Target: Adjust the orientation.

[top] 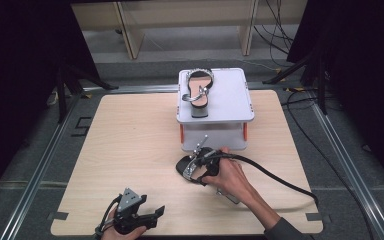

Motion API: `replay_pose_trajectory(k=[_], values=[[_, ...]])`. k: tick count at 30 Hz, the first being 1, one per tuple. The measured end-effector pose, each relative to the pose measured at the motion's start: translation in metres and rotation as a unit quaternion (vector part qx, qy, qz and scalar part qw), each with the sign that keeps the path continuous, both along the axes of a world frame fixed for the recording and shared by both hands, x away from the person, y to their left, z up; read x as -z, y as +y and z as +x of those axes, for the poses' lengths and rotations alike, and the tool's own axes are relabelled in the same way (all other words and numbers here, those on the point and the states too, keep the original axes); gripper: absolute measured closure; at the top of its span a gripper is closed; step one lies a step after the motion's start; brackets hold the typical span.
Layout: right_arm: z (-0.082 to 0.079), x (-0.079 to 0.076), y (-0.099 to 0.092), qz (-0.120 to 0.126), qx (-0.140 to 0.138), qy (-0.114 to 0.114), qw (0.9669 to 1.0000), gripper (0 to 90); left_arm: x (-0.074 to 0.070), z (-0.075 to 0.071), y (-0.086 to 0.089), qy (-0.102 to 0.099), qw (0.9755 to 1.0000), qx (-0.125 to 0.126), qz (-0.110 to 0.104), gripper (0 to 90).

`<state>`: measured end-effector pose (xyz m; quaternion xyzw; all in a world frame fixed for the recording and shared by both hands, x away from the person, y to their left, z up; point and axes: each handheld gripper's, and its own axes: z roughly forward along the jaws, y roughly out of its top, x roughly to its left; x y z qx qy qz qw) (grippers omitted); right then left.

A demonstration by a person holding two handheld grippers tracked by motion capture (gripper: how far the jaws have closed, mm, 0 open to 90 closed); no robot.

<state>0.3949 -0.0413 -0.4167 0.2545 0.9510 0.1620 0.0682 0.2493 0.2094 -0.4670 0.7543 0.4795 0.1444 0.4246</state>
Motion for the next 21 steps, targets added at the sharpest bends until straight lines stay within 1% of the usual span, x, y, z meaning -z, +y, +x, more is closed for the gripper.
replay_pose_trajectory(k=[2, 3, 5, 6, 7, 9, 10, 11, 12, 13, 15, 16, 17, 18, 19, 20, 21], values=[[0.001, 0.005, -0.004, -0.005, 0.002, 0.006, 1.0, 37.0, -0.001, 0.0, 0.001, 0.0, 1.0, 0.001, -0.001, 23.5], [0.002, 0.008, -0.007, -0.006, 0.01, 0.009, 0.9999, 36.9, -0.001, 0.0, 0.001, 0.001, 1.0, -0.001, -0.002, 23.5], [0.003, 0.011, -0.013, -0.008, 0.014, 0.014, 0.9998, 36.8, -0.002, 0.0, 0.001, 0.003, 1.0, -0.005, -0.001, 23.5], [0.004, 0.012, -0.015, -0.009, 0.015, 0.015, 0.9997, 36.5, -0.002, 0.0, 0.001, 0.0, 1.0, -0.005, -0.006, 23.4], [0.005, 0.014, -0.018, -0.006, 0.018, 0.015, 0.9997, 36.9, -0.002, 0.0, 0.0, 0.001, 0.9999, -0.008, -0.007, 23.4], [0.007, 0.015, -0.023, 0.007, 0.021, 0.014, 0.9997, 37.4, -0.002, 0.0, 0.0, 0.003, 0.9999, -0.008, -0.007, 23.3], [0.008, 0.014, -0.026, 0.01, 0.02, 0.015, 0.9996, 36.3, -0.001, 0.0, 0.0, 0.001, 0.9999, -0.006, -0.012, 23.4], [0.008, 0.014, -0.027, 0.013, 0.019, 0.017, 0.9996, 35.5, -0.001, 0.0, 0.0, 0.001, 0.9999, -0.004, -0.011, 23.3], [0.008, 0.015, -0.029, 0.012, 0.026, 0.02, 0.9994, 35.3, -0.001, 0.0, -0.001, 0.0, 0.9999, -0.005, -0.011, 23.3], [0.008, 0.017, -0.031, 0.004, 0.024, 0.017, 0.9995, 34.7, -0.001, 0.001, -0.001, -0.001, 0.9999, -0.005, -0.012, 23.4], [0.009, 0.02, -0.034, 0.004, 0.03, 0.02, 0.9993, 32.2, -0.001, 0.001, 0.0, -0.001, 0.9999, -0.006, -0.01, 23.3], [0.01, 0.021, -0.035, 0.003, 0.028, 0.023, 0.9993, 32.2, -0.002, 0.0, 0.0, 0.002, 0.9999, -0.008, -0.008, 23.4], [0.01, 0.022, -0.036, 0.008, 0.026, 0.028, 0.9992, 32.3, -0.002, 0.0, 0.0, 0.002, 0.9999, -0.008, -0.007, 23.3], [0.01, 0.022, -0.036, 0.009, 0.024, 0.029, 0.9993, 32.2, -0.002, 0.0, 0.0, 0.002, 0.9999, -0.008, -0.007, 23.3], [0.011, 0.023, -0.037, 0.01, 0.014, 0.023, 0.9996, 31.6, -0.002, 0.0, 0.0, 0.002, 0.9999, -0.008, -0.007, 23.4], [0.012, 0.023, -0.037, 0.01, 0.012, 0.022, 0.9996, 30.9, -0.002, 0.0, 0.0, 0.002, 0.9999, -0.008, -0.007, 23.3], [0.01, 0.023, -0.037, 0.008, 0.023, 0.029, 0.9993, 30.2, -0.002, 0.0, 0.0, 0.002, 0.9999, -0.008, -0.007, 23.3]])
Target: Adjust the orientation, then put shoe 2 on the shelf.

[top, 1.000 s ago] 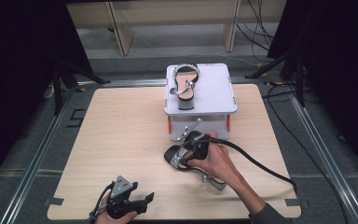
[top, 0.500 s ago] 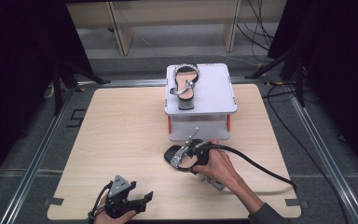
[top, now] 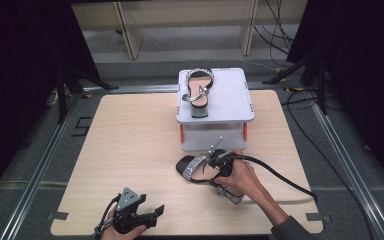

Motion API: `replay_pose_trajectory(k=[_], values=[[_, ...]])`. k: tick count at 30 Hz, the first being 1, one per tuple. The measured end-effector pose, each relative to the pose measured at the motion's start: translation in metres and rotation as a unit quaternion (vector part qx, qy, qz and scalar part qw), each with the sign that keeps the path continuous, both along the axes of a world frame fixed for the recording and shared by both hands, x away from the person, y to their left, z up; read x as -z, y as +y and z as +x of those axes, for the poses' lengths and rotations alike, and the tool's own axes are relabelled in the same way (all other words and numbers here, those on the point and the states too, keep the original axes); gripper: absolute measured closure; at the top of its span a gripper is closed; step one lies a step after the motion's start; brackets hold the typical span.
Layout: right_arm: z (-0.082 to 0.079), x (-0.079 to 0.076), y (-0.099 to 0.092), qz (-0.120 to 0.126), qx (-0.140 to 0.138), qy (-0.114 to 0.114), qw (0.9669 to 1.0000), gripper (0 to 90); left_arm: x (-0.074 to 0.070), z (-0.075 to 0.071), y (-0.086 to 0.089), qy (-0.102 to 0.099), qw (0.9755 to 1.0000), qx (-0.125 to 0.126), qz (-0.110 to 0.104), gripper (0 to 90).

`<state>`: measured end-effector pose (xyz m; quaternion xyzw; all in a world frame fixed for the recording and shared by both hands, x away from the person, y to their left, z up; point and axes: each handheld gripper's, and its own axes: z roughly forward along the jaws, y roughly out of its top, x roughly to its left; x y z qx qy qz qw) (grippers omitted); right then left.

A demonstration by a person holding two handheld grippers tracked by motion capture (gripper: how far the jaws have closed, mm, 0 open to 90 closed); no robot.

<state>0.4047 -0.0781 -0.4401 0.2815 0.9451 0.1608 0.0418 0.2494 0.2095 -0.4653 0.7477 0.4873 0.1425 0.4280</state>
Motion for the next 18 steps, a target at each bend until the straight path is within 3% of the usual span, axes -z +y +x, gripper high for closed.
replay_pose_trajectory(k=[7, 8, 12, 14, 15, 17, 18], values=[[0.003, 0.009, 0.0, -0.005, -0.022, -0.005, 0.9997, 29.0, 0.0, 0.0, 0.001, 0.0, 1.0, 0.002, 0.002, 23.3], [0.002, 0.01, 0.001, -0.01, -0.013, 0.0, 0.9999, 29.1, 0.0, 0.0, 0.001, 0.001, 1.0, 0.002, 0.002, 23.3], [0.001, 0.015, 0.003, -0.02, -0.02, 0.003, 0.9996, 32.7, 0.001, 0.001, 0.002, -0.001, 1.0, 0.004, 0.001, 23.4], [0.001, 0.017, 0.004, -0.024, -0.019, 0.004, 0.9995, 34.2, 0.0, 0.001, 0.003, -0.002, 0.9999, 0.006, 0.013, 23.4], [0.001, 0.017, 0.004, -0.022, -0.019, 0.004, 0.9996, 36.2, -0.001, 0.0, 0.001, 0.0, 1.0, 0.002, 0.003, 23.4], [0.001, 0.017, 0.004, -0.018, -0.028, 0.002, 0.9994, 36.8, 0.0, 0.0, 0.001, 0.0, 1.0, 0.002, 0.002, 23.4], [0.0, 0.016, 0.005, -0.019, -0.016, 0.006, 0.9997, 37.1, 0.0, 0.0, 0.001, -0.001, 1.0, 0.003, 0.0, 23.4]])
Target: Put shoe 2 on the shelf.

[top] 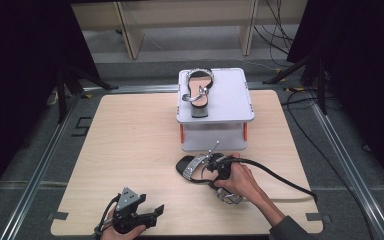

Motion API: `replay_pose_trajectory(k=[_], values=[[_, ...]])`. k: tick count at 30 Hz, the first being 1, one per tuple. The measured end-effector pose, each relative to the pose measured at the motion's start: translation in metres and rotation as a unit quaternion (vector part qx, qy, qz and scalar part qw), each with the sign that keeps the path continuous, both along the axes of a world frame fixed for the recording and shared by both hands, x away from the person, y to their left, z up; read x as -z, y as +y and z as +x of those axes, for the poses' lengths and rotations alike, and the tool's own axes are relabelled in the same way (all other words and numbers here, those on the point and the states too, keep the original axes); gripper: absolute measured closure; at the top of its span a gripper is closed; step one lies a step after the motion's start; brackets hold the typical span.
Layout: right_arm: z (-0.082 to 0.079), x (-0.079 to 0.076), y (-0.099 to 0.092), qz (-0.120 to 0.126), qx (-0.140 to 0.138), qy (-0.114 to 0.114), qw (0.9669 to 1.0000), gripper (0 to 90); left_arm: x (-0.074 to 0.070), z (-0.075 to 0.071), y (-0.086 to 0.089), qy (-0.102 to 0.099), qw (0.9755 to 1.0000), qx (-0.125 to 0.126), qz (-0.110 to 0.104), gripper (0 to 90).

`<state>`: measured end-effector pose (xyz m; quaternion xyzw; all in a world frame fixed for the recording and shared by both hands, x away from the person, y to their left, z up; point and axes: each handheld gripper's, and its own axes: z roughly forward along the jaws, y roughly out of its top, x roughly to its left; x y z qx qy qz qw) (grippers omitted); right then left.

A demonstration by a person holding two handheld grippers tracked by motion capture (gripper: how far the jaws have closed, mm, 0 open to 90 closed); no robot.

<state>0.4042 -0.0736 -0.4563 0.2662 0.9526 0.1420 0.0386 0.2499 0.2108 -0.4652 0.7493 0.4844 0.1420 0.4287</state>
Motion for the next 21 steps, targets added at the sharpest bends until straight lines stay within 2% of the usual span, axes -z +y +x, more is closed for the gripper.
replay_pose_trajectory(k=[2, 4, 7, 9, 10, 15, 16, 21], values=[[0.001, 0.0, 0.0, -0.001, -0.012, -0.008, 0.9999, 37.7, 0.0, 0.0, 0.0, 0.0, 1.0, 0.001, 0.0, 23.4], [0.0, -0.001, -0.001, -0.004, -0.004, -0.008, 0.9999, 39.4, -0.001, 0.0, 0.0, 0.0, 1.0, 0.001, 0.004, 23.3], [0.002, -0.004, -0.003, -0.003, -0.012, -0.017, 0.9998, 41.9, -0.001, 0.0, 0.0, 0.0, 1.0, 0.001, 0.002, 23.4], [0.006, -0.005, -0.004, 0.006, -0.032, -0.026, 0.9991, 42.0, 0.0, 0.0, 0.0, -0.002, 1.0, 0.002, -0.003, 23.3], [0.003, -0.006, -0.003, 0.007, -0.007, -0.011, 0.9999, 42.1, 0.0, 0.0, 0.001, -0.003, 1.0, 0.003, -0.002, 23.4], [0.004, -0.013, -0.005, 0.025, -0.009, -0.014, 0.9996, 42.2, 0.0, 0.0, 0.001, -0.002, 1.0, 0.003, 0.0, 23.4], [0.003, -0.017, -0.005, 0.026, -0.003, -0.017, 0.9995, 42.1, 0.0, 0.0, 0.001, 0.0, 1.0, 0.003, -0.002, 23.4], [0.002, -0.034, -0.005, 0.05, -0.013, -0.029, 0.9982, 42.2, 0.001, 0.0, 0.002, -0.001, 1.0, -0.002, -0.002, 23.4]])
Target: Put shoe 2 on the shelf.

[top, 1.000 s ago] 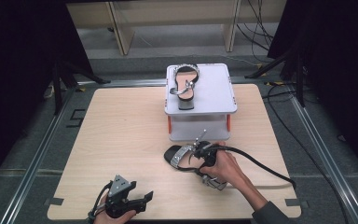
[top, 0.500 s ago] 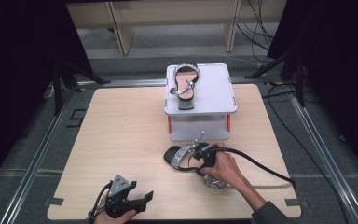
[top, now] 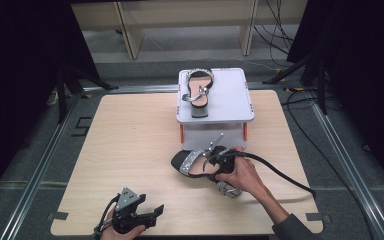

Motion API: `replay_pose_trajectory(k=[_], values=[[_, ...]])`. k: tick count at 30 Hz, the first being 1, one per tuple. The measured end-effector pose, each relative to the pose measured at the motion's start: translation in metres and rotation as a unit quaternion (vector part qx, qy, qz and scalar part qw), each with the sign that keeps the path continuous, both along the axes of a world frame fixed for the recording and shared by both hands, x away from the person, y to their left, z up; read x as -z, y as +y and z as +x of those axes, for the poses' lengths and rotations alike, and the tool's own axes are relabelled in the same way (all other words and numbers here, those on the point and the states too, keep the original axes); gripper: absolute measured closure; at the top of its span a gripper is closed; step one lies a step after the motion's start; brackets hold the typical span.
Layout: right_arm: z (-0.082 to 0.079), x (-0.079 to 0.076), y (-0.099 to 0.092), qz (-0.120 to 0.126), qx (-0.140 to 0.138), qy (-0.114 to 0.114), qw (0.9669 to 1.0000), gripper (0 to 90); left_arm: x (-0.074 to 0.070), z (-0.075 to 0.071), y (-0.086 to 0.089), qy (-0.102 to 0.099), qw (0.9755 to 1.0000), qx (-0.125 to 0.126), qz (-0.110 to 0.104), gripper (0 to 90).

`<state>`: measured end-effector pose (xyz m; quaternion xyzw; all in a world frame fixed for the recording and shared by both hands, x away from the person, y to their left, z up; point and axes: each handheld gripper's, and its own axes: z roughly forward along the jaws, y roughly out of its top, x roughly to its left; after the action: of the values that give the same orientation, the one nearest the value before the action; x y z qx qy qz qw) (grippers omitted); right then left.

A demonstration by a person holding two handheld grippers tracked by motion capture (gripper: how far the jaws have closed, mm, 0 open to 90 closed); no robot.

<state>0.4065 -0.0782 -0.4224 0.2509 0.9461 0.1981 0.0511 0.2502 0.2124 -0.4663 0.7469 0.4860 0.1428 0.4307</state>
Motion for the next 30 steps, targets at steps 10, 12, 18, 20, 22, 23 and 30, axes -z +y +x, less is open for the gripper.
replay_pose_trajectory(k=[10, 12, 18, 20, 22, 23, 30], values=[[-0.007, -0.054, -0.001, 0.062, -0.014, 0.004, 0.9979, 42.2, 0.001, 0.001, 0.001, 0.006, 1.0, -0.002, 0.005, 21.3], [-0.006, -0.065, -0.002, 0.073, -0.019, -0.001, 0.9971, 42.2, 0.002, 0.001, 0.002, 0.007, 0.9999, -0.001, 0.008, 20.8], [-0.004, -0.1, -0.005, 0.081, -0.021, -0.016, 0.9964, 42.2, 0.003, 0.002, 0.002, 0.005, 0.9999, 0.0, 0.01, 19.5], [-0.001, -0.115, -0.009, 0.093, -0.024, -0.018, 0.9952, 42.2, 0.002, 0.001, 0.001, 0.006, 0.9999, -0.006, 0.006, 19.5], [0.002, -0.127, -0.013, 0.104, -0.03, -0.024, 0.9938, 42.3, 0.001, 0.001, 0.001, 0.009, 0.9999, -0.007, 0.01, 19.4], [0.003, -0.133, -0.015, 0.109, -0.028, -0.027, 0.9933, 42.3, 0.001, 0.001, 0.002, 0.01, 0.9999, -0.008, 0.011, 19.5], [0.02, -0.179, -0.038, 0.124, 0.007, -0.039, 0.9915, 42.3, 0.001, 0.001, 0.002, 0.011, 0.9998, -0.008, 0.012, 19.4]])
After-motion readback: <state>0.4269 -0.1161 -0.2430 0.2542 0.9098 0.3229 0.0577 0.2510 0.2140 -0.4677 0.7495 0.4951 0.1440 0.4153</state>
